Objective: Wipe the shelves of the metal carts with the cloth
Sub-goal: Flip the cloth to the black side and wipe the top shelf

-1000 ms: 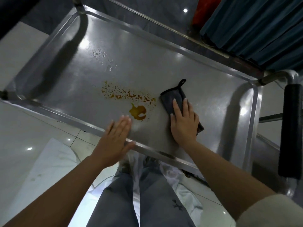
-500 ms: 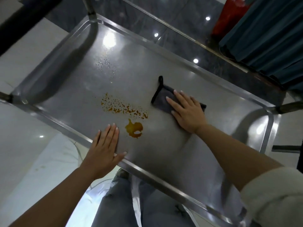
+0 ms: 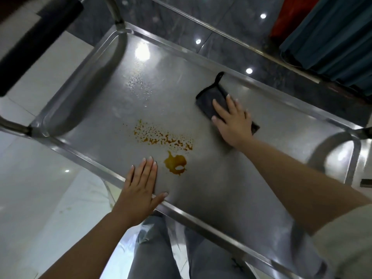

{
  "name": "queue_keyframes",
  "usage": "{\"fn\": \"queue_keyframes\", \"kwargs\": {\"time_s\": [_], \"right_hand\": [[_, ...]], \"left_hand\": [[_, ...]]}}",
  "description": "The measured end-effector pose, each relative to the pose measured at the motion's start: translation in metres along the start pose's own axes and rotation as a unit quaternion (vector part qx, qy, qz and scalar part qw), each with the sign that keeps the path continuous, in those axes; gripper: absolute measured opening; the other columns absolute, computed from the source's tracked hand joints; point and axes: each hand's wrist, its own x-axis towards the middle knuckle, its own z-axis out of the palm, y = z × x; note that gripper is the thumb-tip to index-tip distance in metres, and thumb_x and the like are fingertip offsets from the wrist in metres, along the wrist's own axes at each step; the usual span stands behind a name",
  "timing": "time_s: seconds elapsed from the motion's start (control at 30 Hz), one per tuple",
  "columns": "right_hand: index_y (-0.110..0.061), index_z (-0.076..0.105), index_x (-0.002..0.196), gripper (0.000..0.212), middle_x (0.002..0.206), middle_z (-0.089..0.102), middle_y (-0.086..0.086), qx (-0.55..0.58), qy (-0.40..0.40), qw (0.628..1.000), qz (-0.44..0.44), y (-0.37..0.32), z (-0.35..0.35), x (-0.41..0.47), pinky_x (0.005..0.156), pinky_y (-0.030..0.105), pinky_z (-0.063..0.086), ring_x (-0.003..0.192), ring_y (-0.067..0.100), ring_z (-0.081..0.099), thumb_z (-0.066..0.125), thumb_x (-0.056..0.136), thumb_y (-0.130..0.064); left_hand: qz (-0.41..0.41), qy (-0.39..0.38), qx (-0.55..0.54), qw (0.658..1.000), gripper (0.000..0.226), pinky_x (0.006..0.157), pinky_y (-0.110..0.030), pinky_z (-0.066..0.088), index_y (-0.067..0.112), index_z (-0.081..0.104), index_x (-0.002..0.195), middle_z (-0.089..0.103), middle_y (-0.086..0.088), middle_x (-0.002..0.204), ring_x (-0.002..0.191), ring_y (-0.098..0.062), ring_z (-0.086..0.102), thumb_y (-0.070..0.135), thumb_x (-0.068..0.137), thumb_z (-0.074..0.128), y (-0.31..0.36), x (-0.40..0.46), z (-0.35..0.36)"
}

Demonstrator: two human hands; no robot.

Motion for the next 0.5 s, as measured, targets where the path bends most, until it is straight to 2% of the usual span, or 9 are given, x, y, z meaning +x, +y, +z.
{"fn": "queue_keyframes", "kwargs": {"time_s": [0.1,0.17,0.27,0.37,0.43,0.5], "right_hand": [[-0.055,0.024,0.141,0.046,0.16,0.0,-0.011,0.07,-0.04,0.994,-0.068,-0.025,0.023,-0.061,0.114,0.041,-0.008,0.147,0.012,-0.008,0.03,0.095,-0.055],[-0.055,0.026,0.14,0.043,0.158,-0.003,-0.015,0.065,-0.045,0.994,-0.079,-0.039,0.04,-0.095,0.115,0.04,-0.007,0.147,0.012,-0.008,0.031,0.098,-0.05],[-0.055,0.019,0.141,0.044,0.152,-0.013,-0.019,0.056,-0.046,0.996,-0.045,-0.06,0.062,-0.138,0.116,0.041,-0.008,0.147,0.012,-0.014,0.031,0.1,-0.047],[-0.057,0.01,0.139,0.048,0.153,-0.018,-0.019,0.051,-0.037,0.997,-0.037,-0.078,0.081,-0.176,0.116,0.039,-0.012,0.145,0.011,-0.02,0.033,0.098,-0.05],[-0.06,0.014,0.139,0.048,0.155,-0.015,-0.018,0.045,-0.042,0.997,-0.047,-0.091,0.09,-0.188,0.116,0.039,-0.013,0.144,0.01,-0.023,0.029,0.093,-0.059],[-0.06,0.022,0.139,0.047,0.157,-0.011,-0.016,0.012,-0.053,0.995,-0.078,-0.103,0.095,-0.184,0.117,0.042,-0.011,0.145,0.012,-0.021,0.025,0.092,-0.061]], "left_hand": [[0.008,-0.002,0.003,1.0,0.086,0.114,-0.055,0.021,0.002,0.022,0.15,0.022,-0.017,0.157,0.144,-0.036,0.021,0.066,0.093,0.015,0.001,0.001,-0.004],[0.015,0.004,-0.001,1.0,0.086,0.113,-0.056,0.023,0.001,0.021,0.149,0.025,-0.019,0.155,0.142,-0.037,0.025,0.066,0.093,0.014,0.001,0.0,-0.006],[0.017,0.006,-0.011,1.0,0.089,0.118,-0.049,0.009,0.004,0.002,0.15,0.007,-0.017,0.159,0.147,-0.035,0.011,0.069,0.09,0.009,0.001,-0.003,-0.006],[-0.037,0.007,-0.015,0.999,0.107,0.118,-0.047,-0.009,0.009,-0.022,0.147,-0.023,-0.015,0.156,0.146,-0.03,-0.018,0.084,0.074,0.0,-0.013,-0.001,-0.003],[-0.053,0.007,0.0,0.999,0.113,0.118,-0.051,-0.008,0.01,-0.028,0.145,-0.025,-0.015,0.156,0.144,-0.03,-0.025,0.089,0.067,-0.005,-0.03,0.001,-0.005],[-0.066,0.005,0.01,0.998,0.117,0.117,-0.054,-0.005,0.011,-0.026,0.145,-0.021,-0.016,0.157,0.145,-0.031,-0.022,0.092,0.064,-0.007,-0.05,0.001,-0.009]]}}
